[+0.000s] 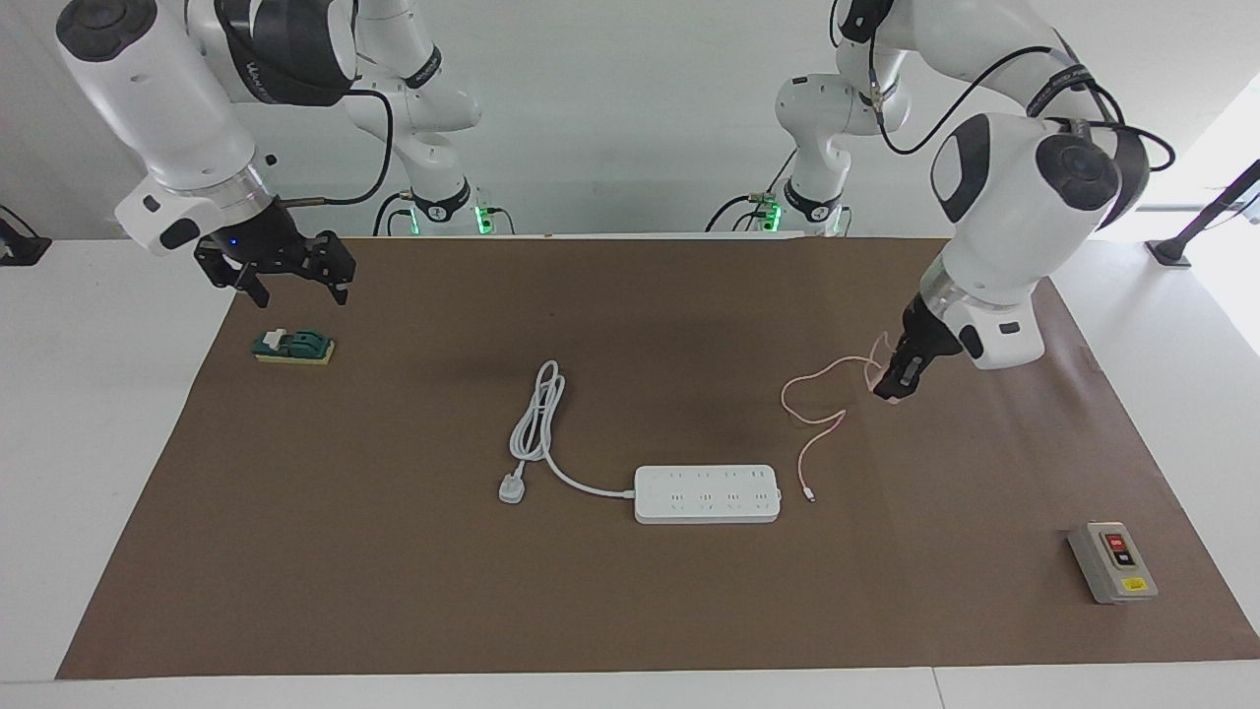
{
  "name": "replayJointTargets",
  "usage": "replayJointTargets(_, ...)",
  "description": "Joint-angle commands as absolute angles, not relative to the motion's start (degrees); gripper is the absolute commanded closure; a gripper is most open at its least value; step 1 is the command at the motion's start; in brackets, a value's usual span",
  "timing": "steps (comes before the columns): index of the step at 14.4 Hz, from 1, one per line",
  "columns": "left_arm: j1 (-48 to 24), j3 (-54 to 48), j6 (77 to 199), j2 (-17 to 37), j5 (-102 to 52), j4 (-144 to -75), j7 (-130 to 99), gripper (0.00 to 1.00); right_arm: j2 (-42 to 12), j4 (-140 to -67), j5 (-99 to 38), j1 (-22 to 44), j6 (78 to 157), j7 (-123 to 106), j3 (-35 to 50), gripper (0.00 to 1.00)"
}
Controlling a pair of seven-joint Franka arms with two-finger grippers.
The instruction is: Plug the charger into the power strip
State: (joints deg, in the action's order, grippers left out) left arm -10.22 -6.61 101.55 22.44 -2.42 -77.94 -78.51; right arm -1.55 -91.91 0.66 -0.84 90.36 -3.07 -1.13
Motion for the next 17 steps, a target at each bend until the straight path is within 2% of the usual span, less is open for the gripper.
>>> replayJointTargets(1,-13.26,-5.8,108.0,25.83,-1.14,-77.7,-92.76,1.0,1.58,-95.98,1.93,-4.56,92.2,-3.96,2.63,0.0)
replayJointTargets(7,-15.91,-5.89,117.07,33.04,5.71,-77.43,-111.87,1.0,1.58,-93.69,1.06,-5.01,89.74,-0.18,2.9,0.0)
replayJointTargets(14,-18.54,-5.63,116.63,33.75,5.89,-78.92,-121.01,1.0,2.64,-95.62,1.05,-4.05,89.12,1.23,1.15,0.0)
replayJointTargets(17,-19.95,-5.63,116.63,33.75,6.32,-80.42,-122.78,1.0,2.64,-95.62,1.05,-1.06,89.38,1.32,-2.02,0.0)
